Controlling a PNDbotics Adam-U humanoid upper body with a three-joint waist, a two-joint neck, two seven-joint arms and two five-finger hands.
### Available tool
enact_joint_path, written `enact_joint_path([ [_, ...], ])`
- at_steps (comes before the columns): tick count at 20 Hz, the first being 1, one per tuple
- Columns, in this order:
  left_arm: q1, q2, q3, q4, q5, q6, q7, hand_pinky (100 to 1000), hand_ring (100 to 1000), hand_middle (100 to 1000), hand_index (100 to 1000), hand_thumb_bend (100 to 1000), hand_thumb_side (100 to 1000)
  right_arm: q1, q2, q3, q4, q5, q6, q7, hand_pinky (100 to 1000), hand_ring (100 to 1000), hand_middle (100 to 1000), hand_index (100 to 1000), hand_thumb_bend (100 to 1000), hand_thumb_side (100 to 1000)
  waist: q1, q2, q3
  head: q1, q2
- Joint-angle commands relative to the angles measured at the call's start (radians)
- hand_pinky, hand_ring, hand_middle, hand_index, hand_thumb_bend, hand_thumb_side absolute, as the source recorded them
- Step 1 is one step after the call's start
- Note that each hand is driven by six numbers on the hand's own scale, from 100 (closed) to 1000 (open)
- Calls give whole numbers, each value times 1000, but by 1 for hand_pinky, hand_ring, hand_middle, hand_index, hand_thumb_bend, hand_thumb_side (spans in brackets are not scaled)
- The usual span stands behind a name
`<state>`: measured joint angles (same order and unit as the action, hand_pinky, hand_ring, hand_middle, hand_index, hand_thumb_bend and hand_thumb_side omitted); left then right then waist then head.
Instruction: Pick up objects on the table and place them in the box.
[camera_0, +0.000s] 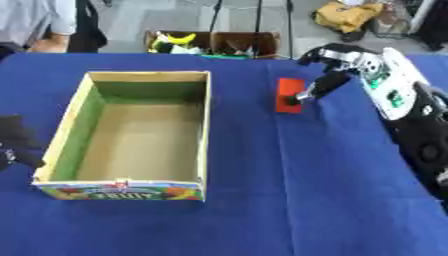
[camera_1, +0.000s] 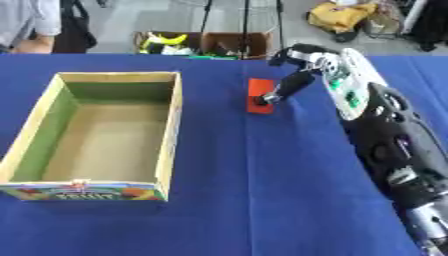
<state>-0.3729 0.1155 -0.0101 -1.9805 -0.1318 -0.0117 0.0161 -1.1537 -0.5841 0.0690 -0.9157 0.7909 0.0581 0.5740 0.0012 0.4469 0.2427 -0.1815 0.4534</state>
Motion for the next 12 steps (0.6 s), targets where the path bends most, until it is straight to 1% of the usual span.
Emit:
enact_joint_path([
  [1, -13, 18, -3, -20, 5, -2, -3, 486, 590, 575, 733, 100, 1000, -24, -12, -2, 10, 11, 2, -10, 850, 1000, 875, 906, 663, 394, -2, -17, 6, -6, -19],
  [4, -16, 19, -4, -20, 6, -3, -5, 486, 590, 575, 733, 100, 1000, -26, -9, -5, 25, 14, 3, -16, 850, 1000, 875, 905, 648, 394, -4, -11, 14, -11, -26],
  [7, -18, 21, -5, -20, 7, -3, -7, 486, 591, 576, 733, 100, 1000, -29, -5, -13, 30, 9, 5, -32, 845, 1000, 874, 906, 599, 413, -5, -4, 19, -15, -33],
  [8, -19, 21, -6, -20, 8, -3, -7, 486, 591, 576, 733, 100, 1000, -30, -4, -13, 31, 6, 5, -37, 845, 1000, 874, 906, 595, 414, -6, -3, 20, -16, -35],
  [10, -21, 22, -7, -20, 8, -3, -9, 487, 591, 576, 733, 100, 1000, -32, -3, -14, 31, -1, 3, -48, 841, 1000, 865, 898, 540, 430, -7, 0, 22, -19, -38],
  [11, -22, 22, -7, -20, 8, -3, -9, 487, 591, 576, 733, 100, 1000, -33, -2, -14, 30, -5, 3, -55, 837, 1000, 848, 885, 450, 440, -7, 1, 23, -19, -38],
  [12, -22, 22, -7, -20, 9, -3, -10, 487, 591, 576, 733, 100, 1000, -33, -1, -15, 29, -11, 3, -63, 836, 1000, 843, 882, 419, 440, -6, 2, 23, -19, -38],
])
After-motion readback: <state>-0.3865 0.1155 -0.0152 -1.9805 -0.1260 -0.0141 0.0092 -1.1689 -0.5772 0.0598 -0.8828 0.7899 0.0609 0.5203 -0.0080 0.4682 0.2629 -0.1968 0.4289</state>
